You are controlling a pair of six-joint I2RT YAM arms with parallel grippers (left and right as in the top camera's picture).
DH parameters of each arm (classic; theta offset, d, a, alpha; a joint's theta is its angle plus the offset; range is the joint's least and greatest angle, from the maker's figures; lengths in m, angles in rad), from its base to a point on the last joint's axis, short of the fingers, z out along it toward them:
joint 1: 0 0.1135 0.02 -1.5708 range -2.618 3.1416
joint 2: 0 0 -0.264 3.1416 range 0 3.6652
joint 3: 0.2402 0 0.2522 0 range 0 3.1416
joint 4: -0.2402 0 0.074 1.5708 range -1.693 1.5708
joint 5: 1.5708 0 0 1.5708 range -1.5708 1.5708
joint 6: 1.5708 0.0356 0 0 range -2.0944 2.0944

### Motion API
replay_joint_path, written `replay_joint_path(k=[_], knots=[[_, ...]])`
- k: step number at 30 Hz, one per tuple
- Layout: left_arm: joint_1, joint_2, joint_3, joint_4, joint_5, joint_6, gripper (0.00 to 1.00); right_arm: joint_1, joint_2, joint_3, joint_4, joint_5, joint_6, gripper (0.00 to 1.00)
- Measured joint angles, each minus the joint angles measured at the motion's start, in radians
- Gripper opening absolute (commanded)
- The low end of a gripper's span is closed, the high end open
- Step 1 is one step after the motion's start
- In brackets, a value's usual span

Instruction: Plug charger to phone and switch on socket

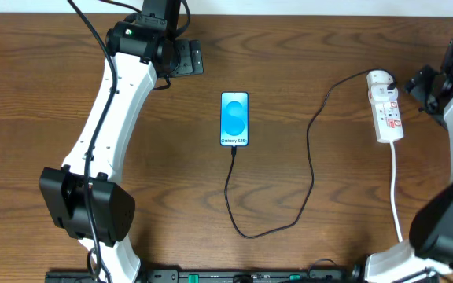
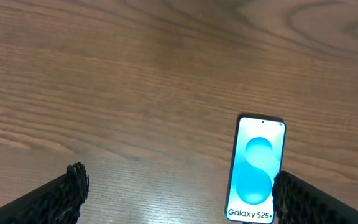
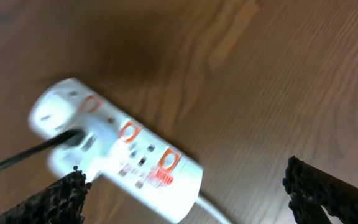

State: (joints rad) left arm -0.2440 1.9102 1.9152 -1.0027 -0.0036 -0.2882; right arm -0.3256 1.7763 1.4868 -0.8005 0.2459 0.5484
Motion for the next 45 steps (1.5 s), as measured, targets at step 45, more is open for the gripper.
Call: replay_joint_path(k=[45], knots=[[0.000, 0.000, 0.000, 0.000, -0.003, 0.000, 0.97, -0.062, 0.312, -0.001, 0.161, -0.163, 0.048, 0.99]])
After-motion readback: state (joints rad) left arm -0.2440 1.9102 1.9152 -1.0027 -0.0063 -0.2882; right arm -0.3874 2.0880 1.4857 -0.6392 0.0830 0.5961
